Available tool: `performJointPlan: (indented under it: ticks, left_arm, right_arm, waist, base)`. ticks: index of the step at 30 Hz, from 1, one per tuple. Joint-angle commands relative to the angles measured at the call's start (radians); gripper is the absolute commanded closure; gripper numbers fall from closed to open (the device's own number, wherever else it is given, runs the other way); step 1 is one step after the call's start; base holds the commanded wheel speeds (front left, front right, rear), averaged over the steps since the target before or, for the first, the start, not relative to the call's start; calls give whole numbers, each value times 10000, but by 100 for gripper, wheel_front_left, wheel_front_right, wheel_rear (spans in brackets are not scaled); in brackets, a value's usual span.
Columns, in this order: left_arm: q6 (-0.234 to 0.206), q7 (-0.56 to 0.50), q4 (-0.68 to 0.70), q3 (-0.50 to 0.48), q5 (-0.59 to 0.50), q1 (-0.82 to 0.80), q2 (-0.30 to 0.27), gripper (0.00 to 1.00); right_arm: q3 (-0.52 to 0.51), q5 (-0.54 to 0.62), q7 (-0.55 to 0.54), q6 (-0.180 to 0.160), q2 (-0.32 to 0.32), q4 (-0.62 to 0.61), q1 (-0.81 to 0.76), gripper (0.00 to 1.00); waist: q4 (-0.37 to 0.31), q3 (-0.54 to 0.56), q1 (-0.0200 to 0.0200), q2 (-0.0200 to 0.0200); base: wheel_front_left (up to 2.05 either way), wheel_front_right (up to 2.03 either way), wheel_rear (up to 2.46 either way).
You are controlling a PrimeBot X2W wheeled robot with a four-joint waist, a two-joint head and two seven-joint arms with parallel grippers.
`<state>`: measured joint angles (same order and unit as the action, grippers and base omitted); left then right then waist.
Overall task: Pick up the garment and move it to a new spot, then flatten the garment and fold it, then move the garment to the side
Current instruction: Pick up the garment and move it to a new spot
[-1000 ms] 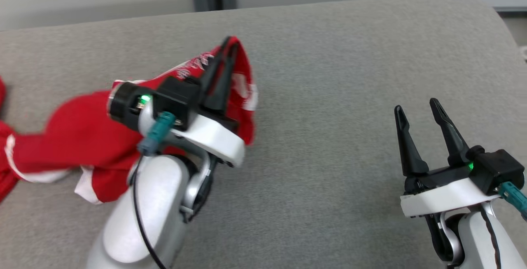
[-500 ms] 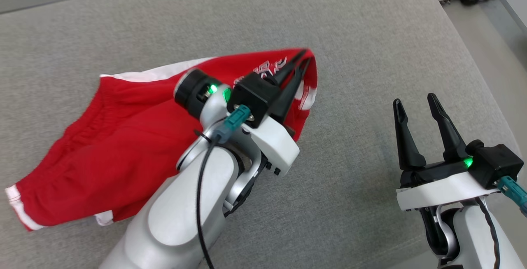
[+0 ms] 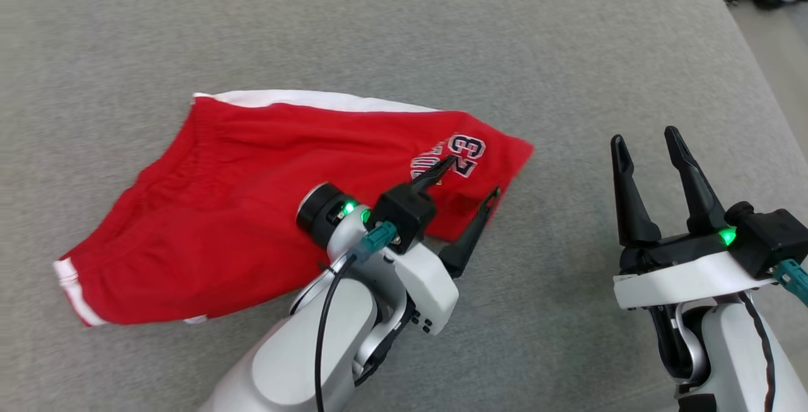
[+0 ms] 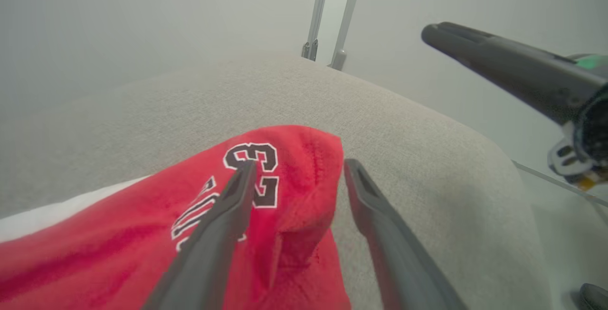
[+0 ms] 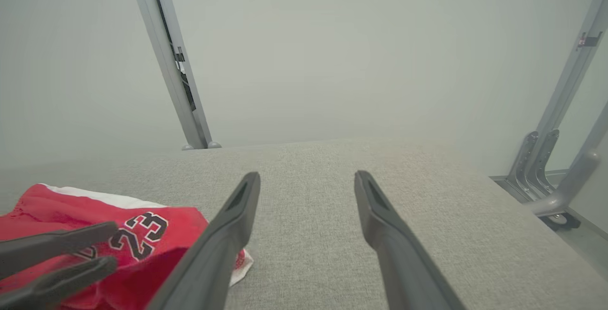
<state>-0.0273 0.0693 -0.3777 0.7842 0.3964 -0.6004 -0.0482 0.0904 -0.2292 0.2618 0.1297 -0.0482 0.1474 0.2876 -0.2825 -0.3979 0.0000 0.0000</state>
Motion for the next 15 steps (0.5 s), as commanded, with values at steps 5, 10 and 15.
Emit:
performJointPlan:
  ticks: [5, 10, 15]
  left_arm:
    - [-359, 554, 168, -242, 124, 372, -157, 0]
    - [-1059, 1139, 628, -1095, 338, 687, -595, 0]
    - [-1646, 1593, 1100, -2228, 675, 1032, -1226, 0]
  right_arm:
    - [-258, 220, 76, 19, -50, 9, -93, 0]
    - [-361, 349, 75, 19, -65, 30, -326, 0]
    - [-371, 395, 64, 19, -143, 65, -471, 0]
  waist:
    - [945, 595, 0, 0]
    - [1590, 986, 0, 0]
    - [2063, 1362, 0, 0]
  base:
    - [0, 0, 0]
    - [0, 0, 0]
    - [0, 0, 0]
